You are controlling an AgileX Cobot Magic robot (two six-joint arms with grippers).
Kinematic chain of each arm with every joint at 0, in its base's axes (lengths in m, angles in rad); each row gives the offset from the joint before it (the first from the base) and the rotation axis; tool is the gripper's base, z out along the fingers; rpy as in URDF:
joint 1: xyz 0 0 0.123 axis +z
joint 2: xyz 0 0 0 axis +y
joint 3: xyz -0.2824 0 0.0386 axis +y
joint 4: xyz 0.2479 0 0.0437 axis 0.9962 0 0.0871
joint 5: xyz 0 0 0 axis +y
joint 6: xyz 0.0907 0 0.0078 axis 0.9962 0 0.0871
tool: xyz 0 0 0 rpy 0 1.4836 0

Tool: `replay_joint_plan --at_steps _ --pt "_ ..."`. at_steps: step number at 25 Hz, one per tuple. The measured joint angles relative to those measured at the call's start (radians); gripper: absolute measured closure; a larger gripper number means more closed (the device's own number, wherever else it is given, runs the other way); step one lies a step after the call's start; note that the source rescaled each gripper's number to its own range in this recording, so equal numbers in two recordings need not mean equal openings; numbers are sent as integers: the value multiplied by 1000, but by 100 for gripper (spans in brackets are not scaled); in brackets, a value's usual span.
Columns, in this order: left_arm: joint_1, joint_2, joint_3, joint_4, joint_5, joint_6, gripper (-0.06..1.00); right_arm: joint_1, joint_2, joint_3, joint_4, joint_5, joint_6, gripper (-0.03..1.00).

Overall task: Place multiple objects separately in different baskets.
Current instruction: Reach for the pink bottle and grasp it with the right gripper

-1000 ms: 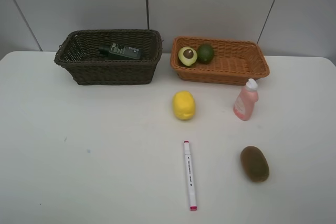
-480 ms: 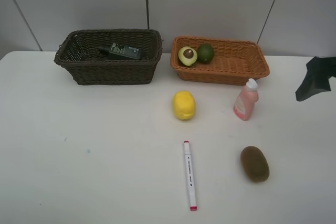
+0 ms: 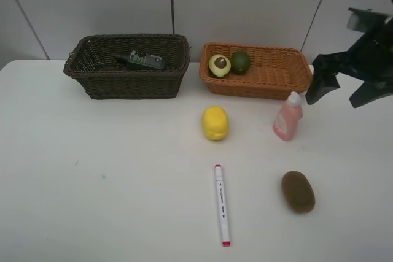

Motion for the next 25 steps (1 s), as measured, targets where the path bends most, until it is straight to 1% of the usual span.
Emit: replay_joint_plan --at_steps 3,9,12,18,25 --pt "0 0 0 0 0 0 0 40 75 -53 -27 0 -1 -3" --pt "0 0 0 0 0 0 0 91 186 -142 -32 3 -1 -3" --pt "0 0 0 0 0 0 0 94 242 -164 -35 -2 -1 -3" --pt "0 0 0 0 0 0 0 94 349 -169 -61 -62 -3 -3" --pt "0 0 0 0 0 0 0 94 429 -175 -75 -70 -8 -3"
